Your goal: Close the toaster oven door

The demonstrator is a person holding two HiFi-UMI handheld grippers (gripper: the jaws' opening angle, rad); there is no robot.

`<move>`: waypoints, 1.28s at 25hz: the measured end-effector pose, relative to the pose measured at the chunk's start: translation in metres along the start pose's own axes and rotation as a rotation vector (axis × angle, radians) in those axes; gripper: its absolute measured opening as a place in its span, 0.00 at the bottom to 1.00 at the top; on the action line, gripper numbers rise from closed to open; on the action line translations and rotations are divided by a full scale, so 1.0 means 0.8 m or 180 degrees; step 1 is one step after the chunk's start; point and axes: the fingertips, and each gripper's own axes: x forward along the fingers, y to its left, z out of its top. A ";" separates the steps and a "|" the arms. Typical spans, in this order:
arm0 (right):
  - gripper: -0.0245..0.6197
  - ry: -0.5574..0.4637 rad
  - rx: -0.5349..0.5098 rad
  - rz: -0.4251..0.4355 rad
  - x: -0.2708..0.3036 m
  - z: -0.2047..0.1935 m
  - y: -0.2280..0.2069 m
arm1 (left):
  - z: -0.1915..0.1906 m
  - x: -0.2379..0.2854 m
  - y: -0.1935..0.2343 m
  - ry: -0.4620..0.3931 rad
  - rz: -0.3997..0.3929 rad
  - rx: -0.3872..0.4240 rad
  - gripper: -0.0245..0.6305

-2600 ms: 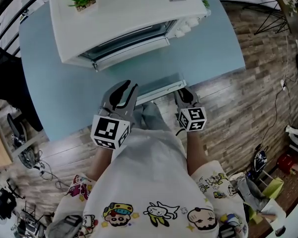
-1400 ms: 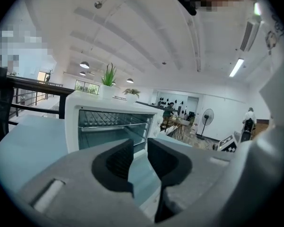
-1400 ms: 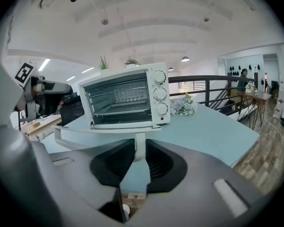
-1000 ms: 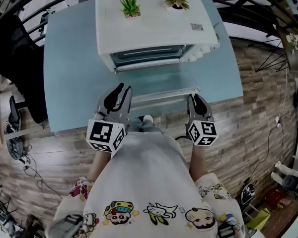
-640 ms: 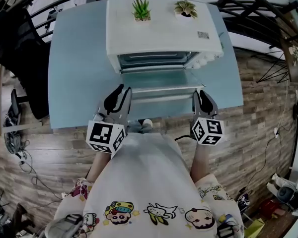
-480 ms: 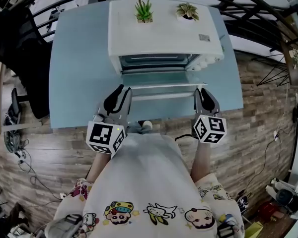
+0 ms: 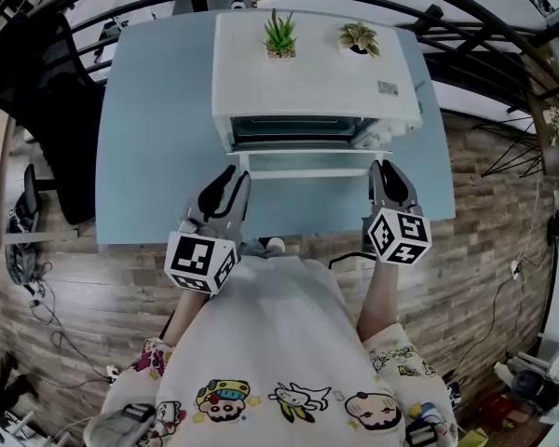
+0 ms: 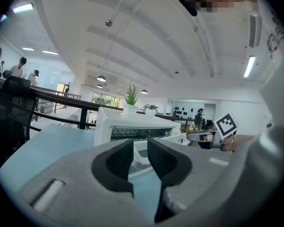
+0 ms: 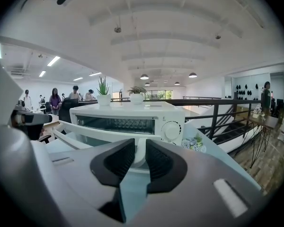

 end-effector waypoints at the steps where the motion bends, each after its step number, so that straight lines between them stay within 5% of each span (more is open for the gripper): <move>1: 0.17 -0.0015 0.0012 0.0001 0.003 0.005 -0.001 | 0.000 0.000 0.000 0.0001 -0.0002 0.0000 0.17; 24: 0.17 -0.0070 0.0075 0.0022 0.061 0.058 -0.007 | 0.003 0.031 0.008 0.0093 -0.0082 -0.0063 0.17; 32: 0.16 -0.0325 0.0120 0.0013 0.057 0.059 -0.007 | 0.004 0.037 0.000 0.0117 -0.0121 -0.0060 0.17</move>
